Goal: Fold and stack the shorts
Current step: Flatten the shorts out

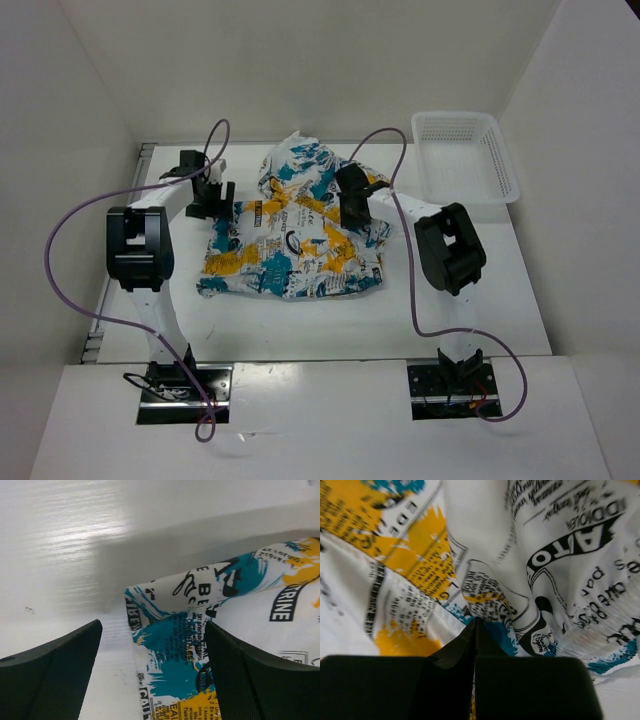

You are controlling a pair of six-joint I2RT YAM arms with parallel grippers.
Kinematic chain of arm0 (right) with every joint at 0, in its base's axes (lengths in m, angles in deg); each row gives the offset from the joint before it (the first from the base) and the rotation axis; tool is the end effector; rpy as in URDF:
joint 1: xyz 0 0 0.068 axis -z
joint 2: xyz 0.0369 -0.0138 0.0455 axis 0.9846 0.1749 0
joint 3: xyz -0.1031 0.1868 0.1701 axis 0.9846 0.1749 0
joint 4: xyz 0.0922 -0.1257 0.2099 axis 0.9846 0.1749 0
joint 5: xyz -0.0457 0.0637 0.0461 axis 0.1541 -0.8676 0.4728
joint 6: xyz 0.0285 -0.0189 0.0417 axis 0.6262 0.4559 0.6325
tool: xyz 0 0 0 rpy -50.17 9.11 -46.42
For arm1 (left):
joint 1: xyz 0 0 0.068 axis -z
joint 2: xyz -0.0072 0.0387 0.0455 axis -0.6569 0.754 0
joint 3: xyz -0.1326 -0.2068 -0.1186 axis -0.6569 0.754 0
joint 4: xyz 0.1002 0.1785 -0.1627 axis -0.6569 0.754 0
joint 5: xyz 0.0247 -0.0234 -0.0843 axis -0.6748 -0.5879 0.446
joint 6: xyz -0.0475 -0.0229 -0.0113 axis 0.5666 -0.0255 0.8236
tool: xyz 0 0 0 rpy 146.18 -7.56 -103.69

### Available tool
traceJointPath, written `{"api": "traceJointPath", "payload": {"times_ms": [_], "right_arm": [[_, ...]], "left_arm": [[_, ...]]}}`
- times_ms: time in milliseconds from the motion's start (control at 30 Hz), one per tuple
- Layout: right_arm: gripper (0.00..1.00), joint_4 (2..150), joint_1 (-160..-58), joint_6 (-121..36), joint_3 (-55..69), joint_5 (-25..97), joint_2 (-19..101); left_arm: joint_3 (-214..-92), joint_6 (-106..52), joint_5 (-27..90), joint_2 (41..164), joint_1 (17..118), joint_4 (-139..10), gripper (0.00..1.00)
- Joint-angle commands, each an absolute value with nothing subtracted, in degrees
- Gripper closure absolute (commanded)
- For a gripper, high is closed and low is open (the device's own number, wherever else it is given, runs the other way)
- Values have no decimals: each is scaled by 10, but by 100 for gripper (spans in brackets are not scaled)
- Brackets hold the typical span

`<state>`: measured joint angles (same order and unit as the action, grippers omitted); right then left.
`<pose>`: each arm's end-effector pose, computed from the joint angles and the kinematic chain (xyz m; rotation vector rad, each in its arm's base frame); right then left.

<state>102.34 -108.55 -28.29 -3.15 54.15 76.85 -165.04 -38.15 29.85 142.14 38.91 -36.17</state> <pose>0.3880 0.2046 0.1812 -0.1028 2.5577 0.1070 0.4331 0.0120 0.1849 -0.0101 2.5683 -0.1404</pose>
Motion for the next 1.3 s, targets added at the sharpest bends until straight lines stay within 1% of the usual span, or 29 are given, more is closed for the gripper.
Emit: {"api": "traceJointPath", "payload": {"times_ms": [0, 33, 133, 167, 233, 267, 300, 367, 433, 567, 600, 633, 667, 700, 733, 767, 800, 833, 867, 900, 967, 1000, 1033, 1067, 1133, 1200, 1267], "right_arm": [[100, 1024, -1090, -275, -29, 549, 763], [100, 1024, -1090, -267, -18, 549, 763], [100, 1024, -1095, -247, 21, 549, 763], [100, 1024, -1095, -242, 36, 549, 763], [100, 1029, -1095, -224, 56, 555, 763], [100, 1034, -1095, -219, 61, 555, 763], [100, 1034, -1095, -209, 66, 555, 758], [100, 1040, -1095, -202, 83, 560, 753], [100, 1040, -1101, -195, 101, 560, 736], [100, 1045, -1115, -203, 136, 578, 689], [100, 1051, -1123, -203, 136, 584, 670], [100, 1056, -1130, -222, 143, 585, 661], [100, 1056, -1135, -234, 143, 585, 651], [100, 1056, -1143, -244, 136, 585, 641], [97, 1051, -1143, -258, 130, 585, 620], [92, 1051, -1143, -264, 122, 585, 610], [86, 1043, -1143, -269, 100, 598, 600], [82, 1033, -1143, -275, 87, 606, 586], [76, 1027, -1143, -281, 73, 617, 586], [65, 1022, -1137, -289, 46, 636, 580], [58, 1009, -1122, -295, 23, 642, 588], [53, 1003, -1096, -295, -2, 636, 596], [49, 1011, -1081, -287, -15, 636, 620], [46, 1019, -1067, -279, -45, 626, 633], [42, 1033, -1031, -279, -68, 626, 675], [38, 1040, -1008, -279, -84, 620, 697], [34, 1034, -1001, -287, -97, 607, 726]], "left_arm": [[-1644, -384, 252, 1416, 390, -419, 11], [-1620, -384, 252, 1416, 390, -427, 18], [-1569, -384, 238, 1388, 390, -455, 35], [-1544, -384, 238, 1380, 390, -455, 46], [-1524, -384, 238, 1374, 390, -445, 60], [-1500, -384, 238, 1367, 390, -437, 78], [-1489, -384, 238, 1367, 390, -431, 87], [-1466, -384, 226, 1341, 390, -424, 100], [-1424, -384, 226, 1297, 385, -415, 100], [-1388, -384, 226, 1238, 385, -355, 100], [-1383, -384, 236, 1230, 385, -340, 99], [-1383, -384, 245, 1224, 380, -326, 95], [-1401, -384, 258, 1214, 380, -299, 76], [-1414, -384, 286, 1214, 380, -290, 59], [-1431, -384, 302, 1205, 380, -290, 44], [-1449, -384, 317, 1205, 380, -290, 35], [-1492, -384, 347, 1205, 380, -299, 24], [-1517, -384, 363, 1215, 380, -316, 20], [-1543, -384, 380, 1228, 380, -321, 16], [-1599, -384, 395, 1246, 380, -322, 14], [-1658, -384, 429, 1318, 380, -322, 13], [-1686, -384, 429, 1345, 388, -322, 12], [-1745, -384, 429, 1403, 395, -316, 12], [-1774, -384, 429, 1430, 395, -309, 12], [-1820, -384, 410, 1492, 409, -304, 8], [-1842, -384, 394, 1521, 415, -336, 5], [-1863, -384, 394, 1536, 429, -344, 5]]}}
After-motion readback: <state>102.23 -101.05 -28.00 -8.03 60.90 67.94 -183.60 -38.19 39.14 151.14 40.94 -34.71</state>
